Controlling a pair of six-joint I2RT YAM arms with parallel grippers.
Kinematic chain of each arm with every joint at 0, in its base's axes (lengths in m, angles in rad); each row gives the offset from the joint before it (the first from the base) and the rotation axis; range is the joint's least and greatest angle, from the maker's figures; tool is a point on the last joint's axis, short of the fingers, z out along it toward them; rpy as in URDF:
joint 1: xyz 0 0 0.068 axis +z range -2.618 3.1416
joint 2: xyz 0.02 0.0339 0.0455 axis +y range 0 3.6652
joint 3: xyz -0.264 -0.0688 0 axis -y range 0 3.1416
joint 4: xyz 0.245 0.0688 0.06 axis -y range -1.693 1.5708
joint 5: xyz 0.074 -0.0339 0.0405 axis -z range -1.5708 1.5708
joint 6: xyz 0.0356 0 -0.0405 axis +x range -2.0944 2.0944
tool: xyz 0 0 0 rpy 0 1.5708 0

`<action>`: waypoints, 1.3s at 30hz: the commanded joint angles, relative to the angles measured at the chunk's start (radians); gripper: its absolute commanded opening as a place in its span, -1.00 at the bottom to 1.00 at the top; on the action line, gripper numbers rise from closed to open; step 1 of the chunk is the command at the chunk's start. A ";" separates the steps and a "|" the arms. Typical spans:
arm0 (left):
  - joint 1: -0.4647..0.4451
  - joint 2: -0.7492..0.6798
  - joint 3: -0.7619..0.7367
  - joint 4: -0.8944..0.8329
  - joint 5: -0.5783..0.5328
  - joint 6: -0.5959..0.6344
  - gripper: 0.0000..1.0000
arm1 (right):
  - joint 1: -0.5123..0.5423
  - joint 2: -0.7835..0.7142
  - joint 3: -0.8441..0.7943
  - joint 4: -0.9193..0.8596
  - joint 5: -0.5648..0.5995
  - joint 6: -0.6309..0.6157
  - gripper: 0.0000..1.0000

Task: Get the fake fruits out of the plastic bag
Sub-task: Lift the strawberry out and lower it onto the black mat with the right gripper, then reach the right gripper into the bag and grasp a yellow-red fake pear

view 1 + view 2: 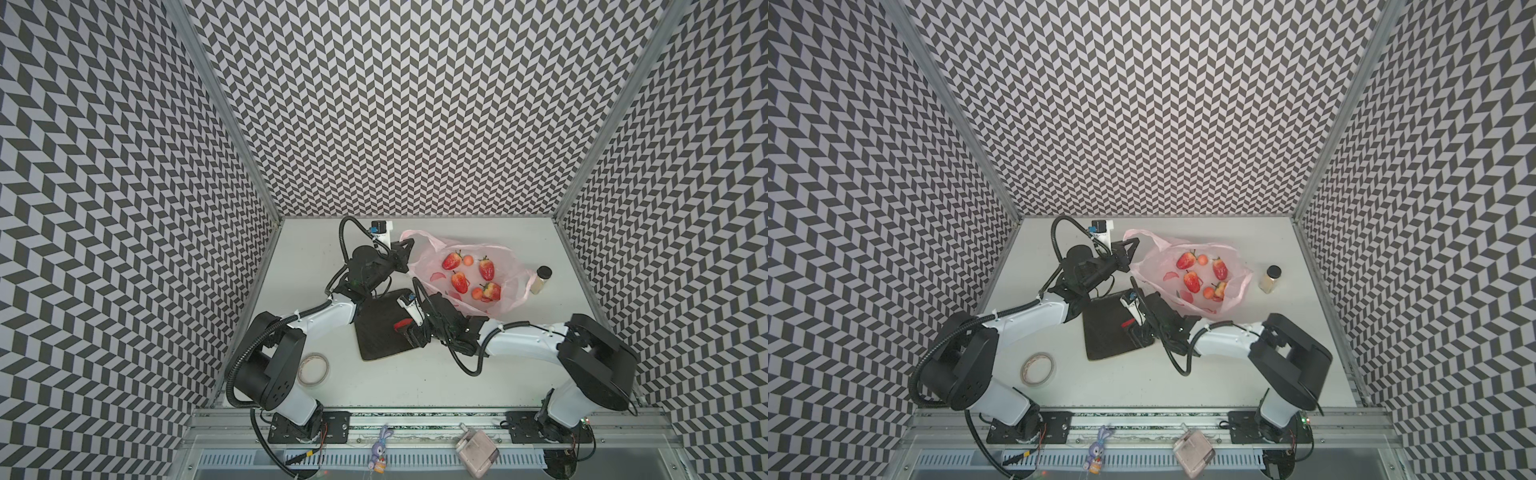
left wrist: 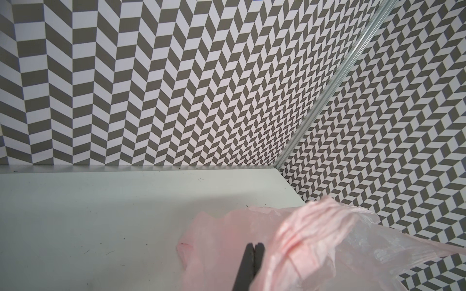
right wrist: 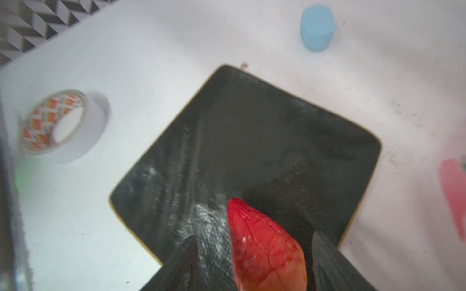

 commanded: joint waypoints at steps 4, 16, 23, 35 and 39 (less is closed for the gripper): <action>0.004 -0.043 -0.010 0.006 -0.026 0.009 -1.00 | 0.007 -0.316 -0.094 0.067 0.072 0.039 0.32; -0.040 -0.102 -0.079 -0.003 -0.042 0.025 -1.00 | -0.185 -0.243 0.096 -0.193 0.372 0.368 -0.11; -0.118 -0.148 -0.137 0.005 -0.079 0.024 -1.00 | -0.278 -0.162 0.047 -0.248 0.376 0.429 -0.13; -0.266 -0.197 -0.232 0.059 -0.054 0.167 -1.00 | -0.371 -0.159 -0.107 -0.206 0.310 0.574 0.34; -0.270 -0.196 -0.255 0.119 -0.038 0.139 -1.00 | -0.385 -0.139 -0.065 -0.148 0.321 0.616 0.48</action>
